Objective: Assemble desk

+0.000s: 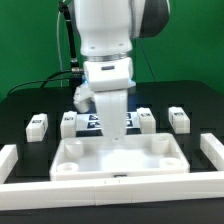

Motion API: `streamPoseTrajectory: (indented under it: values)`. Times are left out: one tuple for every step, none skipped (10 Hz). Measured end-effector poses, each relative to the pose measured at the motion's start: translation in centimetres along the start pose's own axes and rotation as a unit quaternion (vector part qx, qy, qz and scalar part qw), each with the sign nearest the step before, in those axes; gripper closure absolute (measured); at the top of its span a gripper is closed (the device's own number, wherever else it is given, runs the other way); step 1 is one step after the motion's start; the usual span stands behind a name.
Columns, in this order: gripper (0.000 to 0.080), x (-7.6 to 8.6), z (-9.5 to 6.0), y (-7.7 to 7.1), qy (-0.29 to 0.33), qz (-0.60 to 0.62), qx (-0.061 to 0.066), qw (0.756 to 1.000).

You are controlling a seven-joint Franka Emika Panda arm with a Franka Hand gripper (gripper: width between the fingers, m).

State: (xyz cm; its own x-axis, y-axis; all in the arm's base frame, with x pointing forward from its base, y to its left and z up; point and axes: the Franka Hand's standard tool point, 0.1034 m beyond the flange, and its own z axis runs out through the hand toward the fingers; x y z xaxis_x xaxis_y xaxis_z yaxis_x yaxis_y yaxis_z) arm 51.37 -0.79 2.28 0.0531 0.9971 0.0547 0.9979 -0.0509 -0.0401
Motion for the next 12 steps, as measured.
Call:
streamPoseTrajectory:
  values:
    - [0.0745,0.55,0.04,0.27,0.001,0.001,0.002,1.000]
    - [0.0745,0.55,0.04,0.27,0.001,0.001,0.002,1.000]
    - [0.0745,0.55,0.04,0.27,0.001,0.001,0.002,1.000]
    - [0.0745,0.55,0.04,0.27,0.001,0.001,0.002,1.000]
    - [0.0745,0.55,0.04,0.27,0.001,0.001,0.002,1.000]
    - [0.0745,0.55,0.04,0.27,0.001,0.001,0.002,1.000]
    - [0.0745,0.55,0.04,0.27,0.001,0.001,0.002,1.000]
    - [0.0745,0.55,0.04,0.27,0.001,0.001,0.002,1.000]
    - [0.0745,0.55,0.04,0.27,0.001,0.001,0.002,1.000]
    - [0.0745,0.55,0.04,0.27,0.001,0.001,0.002,1.000]
    - [0.0745,0.55,0.04,0.27,0.001,0.001,0.002,1.000]
    - [0.0745,0.74,0.02,0.25,0.001,-0.001,0.002,1.000]
